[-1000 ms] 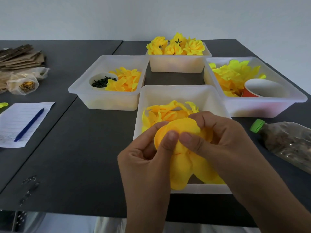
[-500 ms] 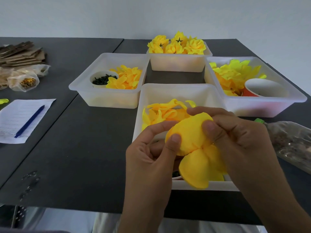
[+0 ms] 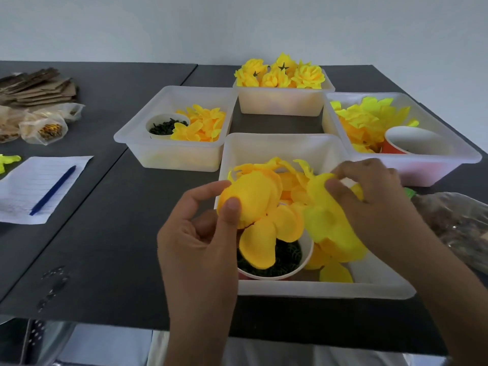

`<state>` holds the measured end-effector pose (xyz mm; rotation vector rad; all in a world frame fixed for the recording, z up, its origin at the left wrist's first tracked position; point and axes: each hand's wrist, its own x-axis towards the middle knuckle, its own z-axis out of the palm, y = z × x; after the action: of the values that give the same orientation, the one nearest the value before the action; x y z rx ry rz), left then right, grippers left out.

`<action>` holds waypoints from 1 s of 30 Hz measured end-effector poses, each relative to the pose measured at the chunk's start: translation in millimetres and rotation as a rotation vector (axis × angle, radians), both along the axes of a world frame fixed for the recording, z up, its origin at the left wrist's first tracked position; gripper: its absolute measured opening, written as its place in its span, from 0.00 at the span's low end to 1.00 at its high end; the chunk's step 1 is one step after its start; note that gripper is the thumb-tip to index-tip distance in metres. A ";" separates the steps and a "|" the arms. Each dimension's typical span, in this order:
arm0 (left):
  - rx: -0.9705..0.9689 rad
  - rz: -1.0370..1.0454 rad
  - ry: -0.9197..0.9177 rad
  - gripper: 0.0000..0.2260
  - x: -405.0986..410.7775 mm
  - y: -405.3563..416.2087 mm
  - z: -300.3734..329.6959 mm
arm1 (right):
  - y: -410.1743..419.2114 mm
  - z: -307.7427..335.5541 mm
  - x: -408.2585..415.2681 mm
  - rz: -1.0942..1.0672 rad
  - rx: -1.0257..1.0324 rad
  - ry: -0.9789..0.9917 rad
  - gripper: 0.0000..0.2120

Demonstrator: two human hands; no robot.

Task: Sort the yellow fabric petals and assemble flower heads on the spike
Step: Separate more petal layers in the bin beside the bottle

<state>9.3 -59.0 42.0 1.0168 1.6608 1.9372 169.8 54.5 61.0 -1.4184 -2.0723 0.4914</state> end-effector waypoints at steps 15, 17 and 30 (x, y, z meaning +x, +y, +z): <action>0.042 -0.260 -0.176 0.10 15.7 5.3 9.5 | -24.5 21.9 -25.4 0.480 -0.192 0.453 0.16; 0.054 -0.263 -0.185 0.10 16.2 5.8 9.8 | -24.5 20.9 -24.0 0.489 -0.196 0.481 0.14; 0.143 -0.008 -0.135 0.06 0.0 2.6 4.5 | -9.4 4.0 -4.6 0.207 -0.037 0.986 0.15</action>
<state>9.3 -56.5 46.5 0.9193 1.4603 2.0949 165.1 45.1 65.1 -0.7124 -1.3801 1.0566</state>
